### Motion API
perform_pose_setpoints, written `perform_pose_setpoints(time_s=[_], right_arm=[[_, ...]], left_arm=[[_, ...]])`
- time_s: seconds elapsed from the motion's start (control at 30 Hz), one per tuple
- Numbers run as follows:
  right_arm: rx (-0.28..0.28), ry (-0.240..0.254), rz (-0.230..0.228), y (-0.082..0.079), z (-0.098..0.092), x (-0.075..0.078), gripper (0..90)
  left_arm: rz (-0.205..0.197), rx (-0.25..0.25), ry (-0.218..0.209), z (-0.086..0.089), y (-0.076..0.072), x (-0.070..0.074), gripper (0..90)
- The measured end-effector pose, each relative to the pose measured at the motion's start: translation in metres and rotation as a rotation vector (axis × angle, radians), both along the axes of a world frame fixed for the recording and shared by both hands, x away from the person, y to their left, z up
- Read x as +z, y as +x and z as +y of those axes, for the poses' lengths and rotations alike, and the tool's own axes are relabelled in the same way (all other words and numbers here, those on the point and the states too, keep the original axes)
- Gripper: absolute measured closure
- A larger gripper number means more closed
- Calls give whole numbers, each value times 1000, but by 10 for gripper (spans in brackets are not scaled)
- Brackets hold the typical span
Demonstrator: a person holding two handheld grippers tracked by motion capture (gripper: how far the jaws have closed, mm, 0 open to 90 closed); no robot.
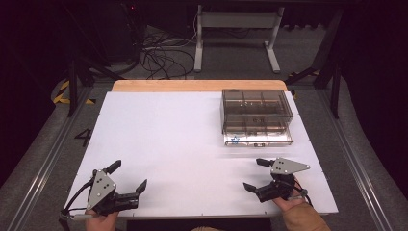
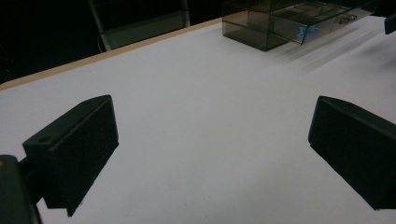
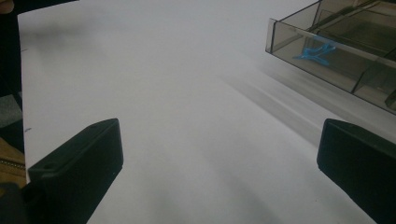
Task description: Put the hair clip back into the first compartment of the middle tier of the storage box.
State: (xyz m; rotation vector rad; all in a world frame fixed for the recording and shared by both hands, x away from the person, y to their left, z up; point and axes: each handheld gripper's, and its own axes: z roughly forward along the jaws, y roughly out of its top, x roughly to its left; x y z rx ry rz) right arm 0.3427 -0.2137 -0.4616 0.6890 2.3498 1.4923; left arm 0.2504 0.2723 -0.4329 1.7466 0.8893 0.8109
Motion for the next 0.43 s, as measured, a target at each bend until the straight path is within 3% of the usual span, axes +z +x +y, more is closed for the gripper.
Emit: perform_pose_setpoints(time_s=[0.43], right_arm=[[2, -3, -1, 0, 1, 0, 11]], left_arm=[[-2, 2, -4, 0, 0, 0, 23]])
